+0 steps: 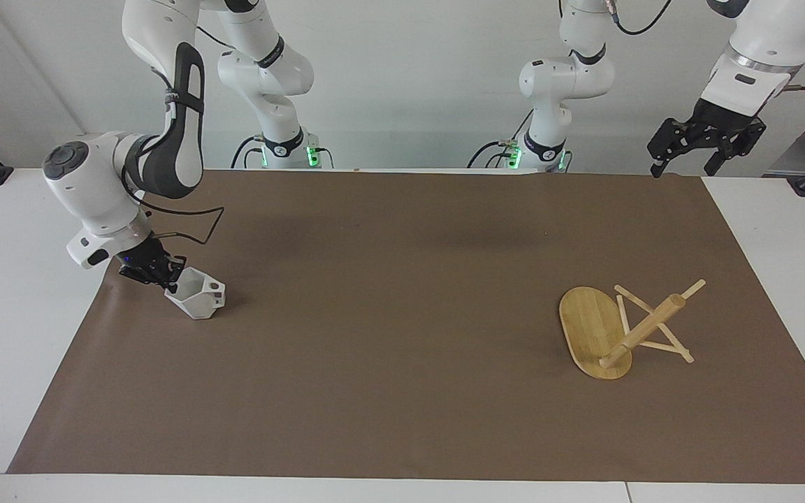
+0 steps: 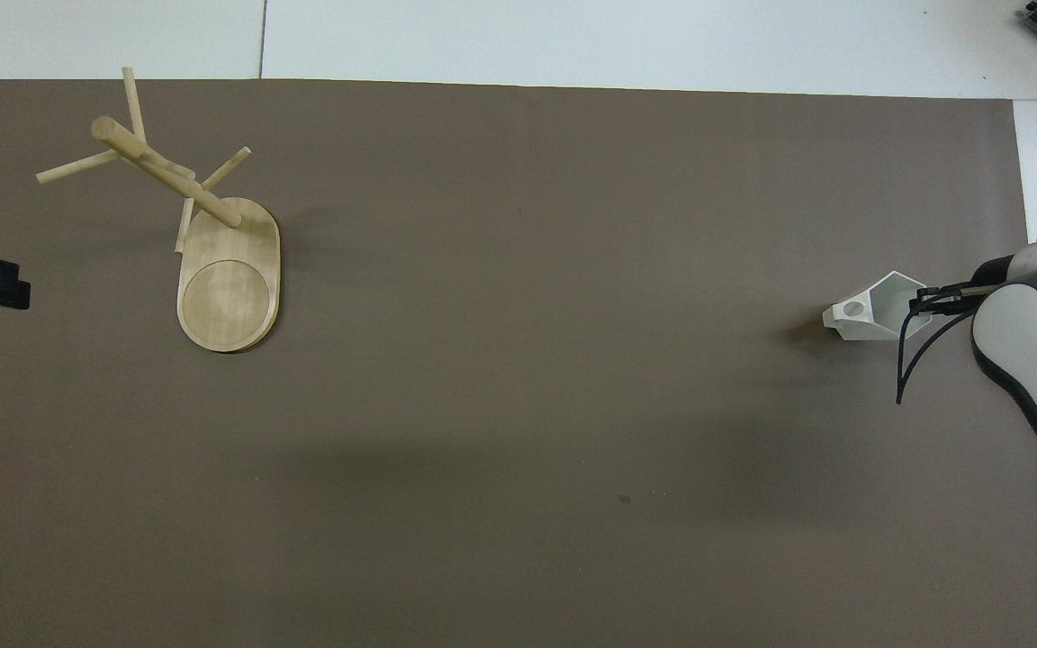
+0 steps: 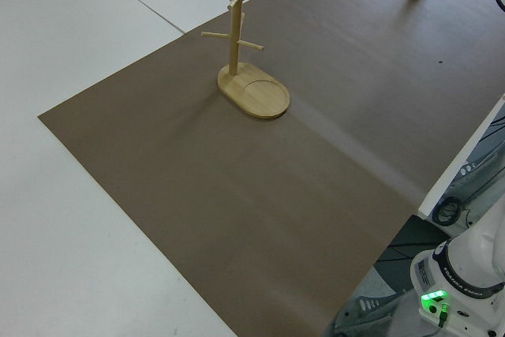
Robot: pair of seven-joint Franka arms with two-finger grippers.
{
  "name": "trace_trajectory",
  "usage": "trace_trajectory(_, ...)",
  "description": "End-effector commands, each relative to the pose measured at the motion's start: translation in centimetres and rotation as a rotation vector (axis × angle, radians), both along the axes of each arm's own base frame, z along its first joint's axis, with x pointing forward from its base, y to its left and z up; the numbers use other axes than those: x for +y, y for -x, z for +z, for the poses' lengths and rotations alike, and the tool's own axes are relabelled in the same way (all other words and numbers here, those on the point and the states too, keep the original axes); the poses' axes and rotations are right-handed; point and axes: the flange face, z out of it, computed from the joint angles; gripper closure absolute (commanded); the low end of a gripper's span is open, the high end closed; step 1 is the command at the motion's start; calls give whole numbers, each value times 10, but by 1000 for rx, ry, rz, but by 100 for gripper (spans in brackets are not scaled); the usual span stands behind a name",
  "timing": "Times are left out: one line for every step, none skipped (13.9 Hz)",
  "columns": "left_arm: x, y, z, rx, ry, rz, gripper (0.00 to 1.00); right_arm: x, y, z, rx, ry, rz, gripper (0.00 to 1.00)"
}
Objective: Hang cup on rack
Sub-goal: 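Grasp the white cup by its handle with the right gripper, then carry the cup toward the mug tree while the left gripper approaches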
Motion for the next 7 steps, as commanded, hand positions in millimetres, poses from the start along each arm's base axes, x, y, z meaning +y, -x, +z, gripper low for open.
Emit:
trace_trajectory(-1, 7, 0, -6, 13, -8, 0, 16, -2, 46, 47, -181, -26, 100)
trace_trajectory(-2, 7, 1, -11, 13, -8, 0, 25, -5, 64, 52, -242, -20, 100)
trace_trajectory(-2, 7, 1, -11, 13, -5, 0, 41, -6, 81, 48, -324, -12, 100)
trace_trajectory(-2, 6, 0, -11, 14, -3, 0, 56, -7, 93, 36, -406, -10, 100)
trace_trajectory(-3, 6, 0, -12, 14, -3, 0, 72, -7, 105, 17, -467, -9, 100)
trace_trajectory(-3, 7, 0, -8, 13, -6, 0, 96, -8, 116, 2, -509, 18, 100)
trace_trajectory(-3, 9, -1, -3, 12, -11, 0, 121, -9, 125, -5, -544, 48, 100)
